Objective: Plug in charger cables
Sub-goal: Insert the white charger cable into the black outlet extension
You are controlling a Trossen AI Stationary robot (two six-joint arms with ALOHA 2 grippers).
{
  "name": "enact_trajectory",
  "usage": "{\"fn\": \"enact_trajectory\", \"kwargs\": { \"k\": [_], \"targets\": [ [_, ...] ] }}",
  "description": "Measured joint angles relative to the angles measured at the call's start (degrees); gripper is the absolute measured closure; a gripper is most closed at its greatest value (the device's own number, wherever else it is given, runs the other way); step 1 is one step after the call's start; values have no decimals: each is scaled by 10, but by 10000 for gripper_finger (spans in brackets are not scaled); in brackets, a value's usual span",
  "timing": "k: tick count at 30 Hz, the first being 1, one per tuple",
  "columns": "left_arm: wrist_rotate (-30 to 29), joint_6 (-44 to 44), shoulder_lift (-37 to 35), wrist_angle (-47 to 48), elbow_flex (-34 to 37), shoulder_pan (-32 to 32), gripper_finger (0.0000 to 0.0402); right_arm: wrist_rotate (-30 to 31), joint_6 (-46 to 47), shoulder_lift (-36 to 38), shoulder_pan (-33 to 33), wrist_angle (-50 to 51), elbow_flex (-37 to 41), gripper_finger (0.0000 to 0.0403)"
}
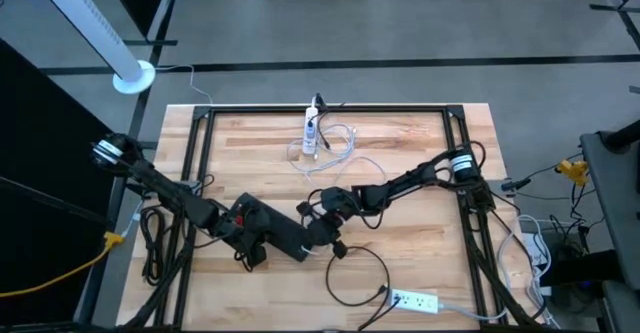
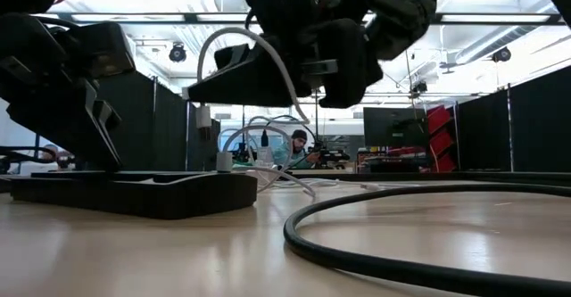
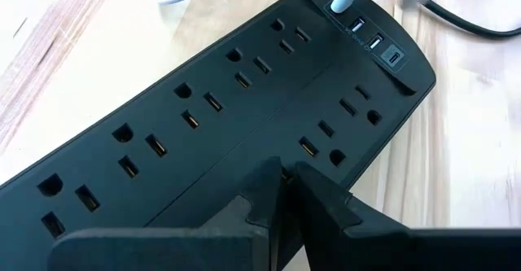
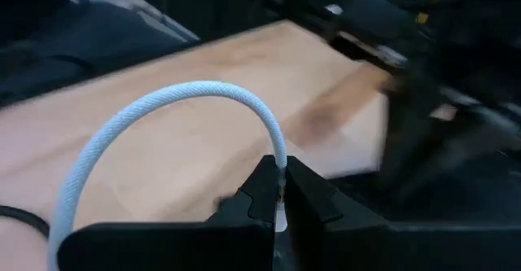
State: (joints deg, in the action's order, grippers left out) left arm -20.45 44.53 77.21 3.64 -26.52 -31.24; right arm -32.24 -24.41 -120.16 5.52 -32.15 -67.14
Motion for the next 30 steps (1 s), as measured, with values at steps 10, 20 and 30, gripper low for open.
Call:
{"fn": "enact_trajectory", "kwargs": {
  "k": [10,20,30],
  "targets": [
    [3,6,0,-1,0,0,375,-28,8,-46,-7,-67,0,403],
    [1,6,0,-2,1,0,375,-52,-46,-36,-33,-18,-1,403],
    [-8,6,1,-4,1,-1,375,-100,-21,-36,-37,-12,-1,403]
  ]
}}
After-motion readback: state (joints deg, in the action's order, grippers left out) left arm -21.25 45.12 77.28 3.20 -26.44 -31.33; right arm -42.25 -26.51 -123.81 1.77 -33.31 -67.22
